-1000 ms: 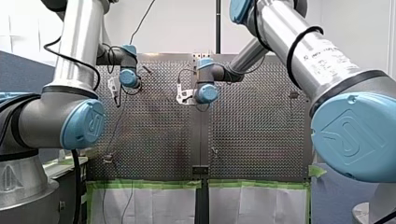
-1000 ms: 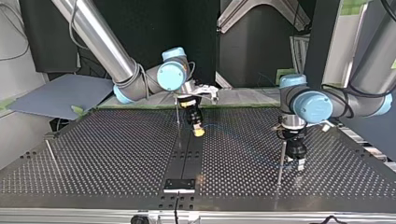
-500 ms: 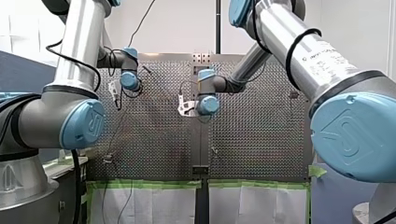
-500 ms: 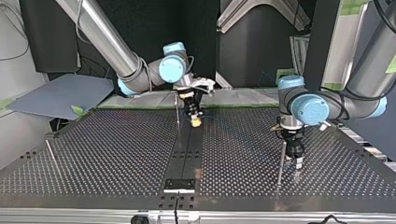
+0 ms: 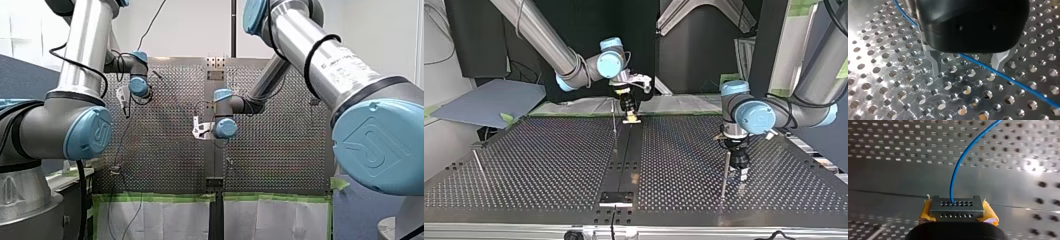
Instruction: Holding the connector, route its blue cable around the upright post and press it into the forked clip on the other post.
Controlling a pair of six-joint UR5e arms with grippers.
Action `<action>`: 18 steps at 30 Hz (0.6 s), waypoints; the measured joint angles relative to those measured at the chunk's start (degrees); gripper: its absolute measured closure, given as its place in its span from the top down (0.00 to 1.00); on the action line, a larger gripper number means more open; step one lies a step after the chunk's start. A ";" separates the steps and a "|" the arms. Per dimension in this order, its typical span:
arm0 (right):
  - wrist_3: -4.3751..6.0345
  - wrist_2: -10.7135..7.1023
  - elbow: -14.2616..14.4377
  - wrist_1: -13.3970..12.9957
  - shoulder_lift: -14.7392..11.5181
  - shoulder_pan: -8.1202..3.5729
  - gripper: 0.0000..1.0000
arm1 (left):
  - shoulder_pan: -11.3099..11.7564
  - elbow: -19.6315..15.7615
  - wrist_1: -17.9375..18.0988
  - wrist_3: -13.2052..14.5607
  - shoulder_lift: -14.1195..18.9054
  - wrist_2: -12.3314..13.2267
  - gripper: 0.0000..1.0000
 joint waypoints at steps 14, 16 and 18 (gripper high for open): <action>0.08 3.92 5.67 -6.70 6.66 -0.17 0.00 | -0.02 0.00 -0.16 -0.10 0.00 -0.11 1.00; 0.32 4.52 5.77 -7.59 7.54 -0.44 0.00 | -0.02 0.00 -0.18 -0.12 0.00 -0.11 1.00; 0.50 5.19 5.81 -8.37 8.33 -0.79 0.00 | -0.02 0.01 -0.25 -0.13 0.00 -0.11 1.00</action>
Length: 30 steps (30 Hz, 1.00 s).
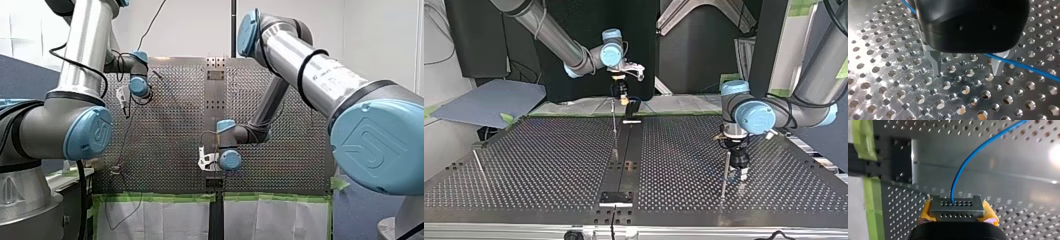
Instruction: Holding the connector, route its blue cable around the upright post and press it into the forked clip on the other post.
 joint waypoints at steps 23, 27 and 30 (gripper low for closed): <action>0.27 1.28 -0.12 -3.79 3.83 -1.97 0.00 | -0.02 0.36 -0.73 0.17 0.00 0.00 1.00; 0.27 1.27 -0.12 -3.79 3.83 -1.97 0.00 | -0.03 0.77 -1.35 0.23 0.00 -0.04 1.00; 0.27 1.27 -0.12 -3.79 3.83 -1.97 0.00 | -0.03 0.97 -1.55 0.23 0.00 -0.08 1.00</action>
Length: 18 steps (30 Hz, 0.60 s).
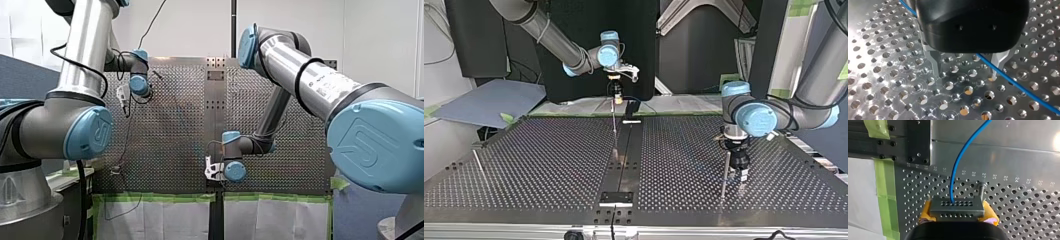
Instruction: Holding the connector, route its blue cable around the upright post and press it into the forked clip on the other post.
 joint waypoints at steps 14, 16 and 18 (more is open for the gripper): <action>0.00 0.00 0.00 0.00 0.00 0.00 0.00 | -0.07 0.01 -0.61 -0.22 0.00 -0.94 1.00; 0.00 0.00 0.00 0.00 0.00 0.00 0.00 | -0.11 0.01 -0.79 -0.24 0.00 -1.34 1.00; 0.00 0.00 0.00 0.00 0.00 0.00 0.00 | -0.19 0.00 -1.06 -0.25 0.00 -2.03 1.00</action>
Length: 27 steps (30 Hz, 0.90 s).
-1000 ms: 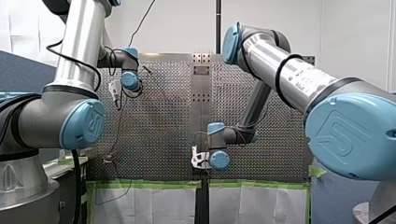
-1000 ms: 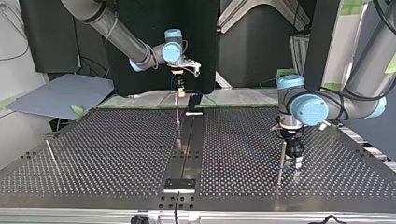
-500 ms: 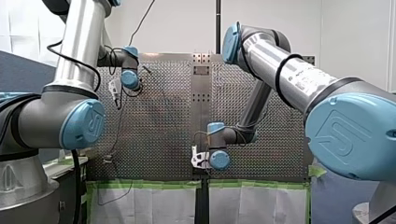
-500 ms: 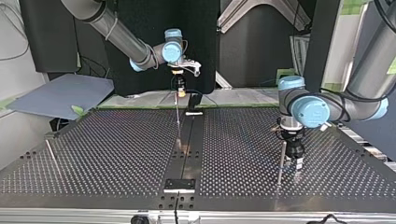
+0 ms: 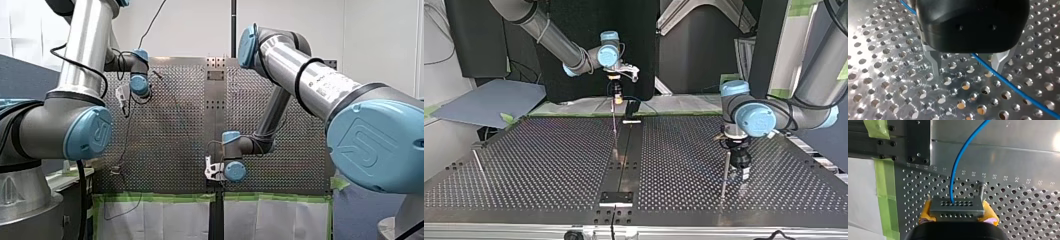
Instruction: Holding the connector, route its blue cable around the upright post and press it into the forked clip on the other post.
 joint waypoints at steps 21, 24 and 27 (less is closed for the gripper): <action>0.00 0.00 -0.01 0.00 0.00 0.00 0.00 | -1.06 -0.01 -0.26 -0.42 0.00 -0.87 1.00; 0.00 0.00 0.00 0.00 0.00 0.00 0.00 | -0.99 -0.01 -0.28 -0.42 0.00 -0.82 1.00; 0.00 0.00 0.00 0.00 0.00 0.00 0.00 | -0.98 0.00 -0.29 -0.43 0.00 -0.80 1.00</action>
